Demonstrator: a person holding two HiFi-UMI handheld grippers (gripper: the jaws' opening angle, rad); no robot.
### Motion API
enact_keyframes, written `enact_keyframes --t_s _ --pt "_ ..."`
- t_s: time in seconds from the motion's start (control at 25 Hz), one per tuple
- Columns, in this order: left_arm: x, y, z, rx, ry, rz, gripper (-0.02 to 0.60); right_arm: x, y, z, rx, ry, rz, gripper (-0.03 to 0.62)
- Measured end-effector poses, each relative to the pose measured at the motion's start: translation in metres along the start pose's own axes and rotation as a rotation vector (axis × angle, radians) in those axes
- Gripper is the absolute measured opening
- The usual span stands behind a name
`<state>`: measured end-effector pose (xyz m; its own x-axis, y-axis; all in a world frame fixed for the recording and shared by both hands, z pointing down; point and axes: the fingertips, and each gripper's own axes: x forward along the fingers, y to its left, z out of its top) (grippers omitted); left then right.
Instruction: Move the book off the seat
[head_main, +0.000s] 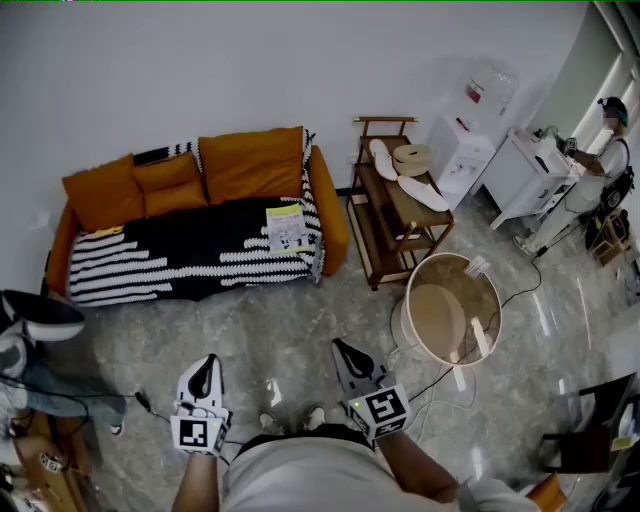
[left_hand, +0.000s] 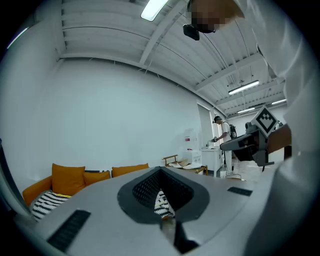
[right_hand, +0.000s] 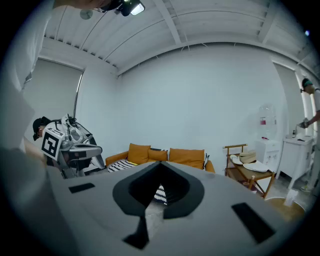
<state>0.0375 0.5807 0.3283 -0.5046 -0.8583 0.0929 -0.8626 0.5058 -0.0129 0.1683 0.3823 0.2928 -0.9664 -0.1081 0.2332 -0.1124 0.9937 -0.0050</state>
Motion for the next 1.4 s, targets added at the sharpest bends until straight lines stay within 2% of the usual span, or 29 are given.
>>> enact_keyframes --t_s 0.2,0.36,0.68,0.96,1.2,1.4 --pt "0.007 -0.004 0.005 0.002 -0.006 -0.011 0.015 0.0 -0.004 0.003 0.008 -0.006 0.007 0.02" --pt "0.017 -0.01 -0.004 0.003 0.021 -0.025 0.015 0.0 -0.009 0.0 0.055 -0.029 0.045 0.02" --pt "0.048 -0.037 -0.014 -0.004 0.036 -0.026 0.017 -0.001 -0.029 -0.014 0.027 -0.008 0.084 0.02" --pt "0.045 -0.062 -0.044 -0.008 0.112 -0.042 0.015 -0.001 -0.047 -0.057 0.097 0.042 0.095 0.02" --pt "0.086 -0.039 -0.05 -0.038 0.152 -0.027 0.015 0.041 -0.063 -0.074 0.124 0.121 0.114 0.02" --pt "0.144 0.004 -0.066 -0.06 0.156 -0.053 0.017 0.112 -0.071 -0.071 0.126 0.162 0.116 0.02"
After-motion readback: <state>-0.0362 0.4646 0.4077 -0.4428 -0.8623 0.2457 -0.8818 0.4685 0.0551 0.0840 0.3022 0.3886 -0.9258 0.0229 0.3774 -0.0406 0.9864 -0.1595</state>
